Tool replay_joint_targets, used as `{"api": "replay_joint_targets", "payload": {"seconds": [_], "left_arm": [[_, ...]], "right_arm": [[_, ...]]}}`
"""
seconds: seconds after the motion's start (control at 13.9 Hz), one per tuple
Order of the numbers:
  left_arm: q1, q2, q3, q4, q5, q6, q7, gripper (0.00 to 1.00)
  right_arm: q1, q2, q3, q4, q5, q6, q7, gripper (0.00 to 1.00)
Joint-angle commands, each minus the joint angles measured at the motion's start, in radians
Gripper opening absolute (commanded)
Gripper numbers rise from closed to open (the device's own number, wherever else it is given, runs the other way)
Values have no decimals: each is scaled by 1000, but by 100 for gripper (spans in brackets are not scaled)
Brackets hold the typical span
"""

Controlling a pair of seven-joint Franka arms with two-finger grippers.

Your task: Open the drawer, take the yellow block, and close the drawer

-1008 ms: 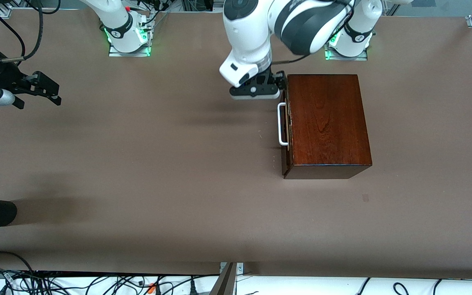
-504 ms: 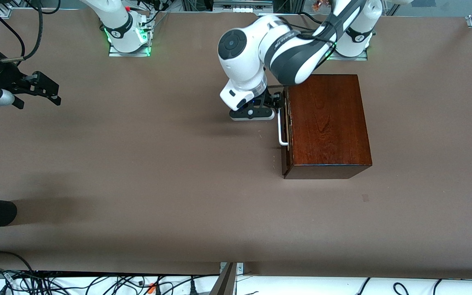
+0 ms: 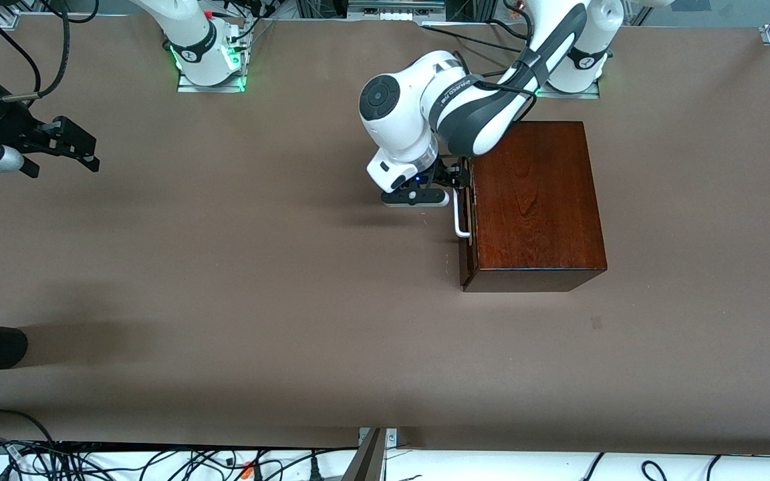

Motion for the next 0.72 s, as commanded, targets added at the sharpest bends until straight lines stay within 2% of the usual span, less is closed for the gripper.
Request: {"api": "replay_joint_targets", "payload": {"seconds": [0.0,0.65], "left_arm": [[5,10,1,-28,33,46,-19,100],[12,33,4,-78,102,126,-94,100]], "right_arm": [[-6,3,2,14,12,-12,2,100],[-6,3,2,14,12,-12,2,100]]}}
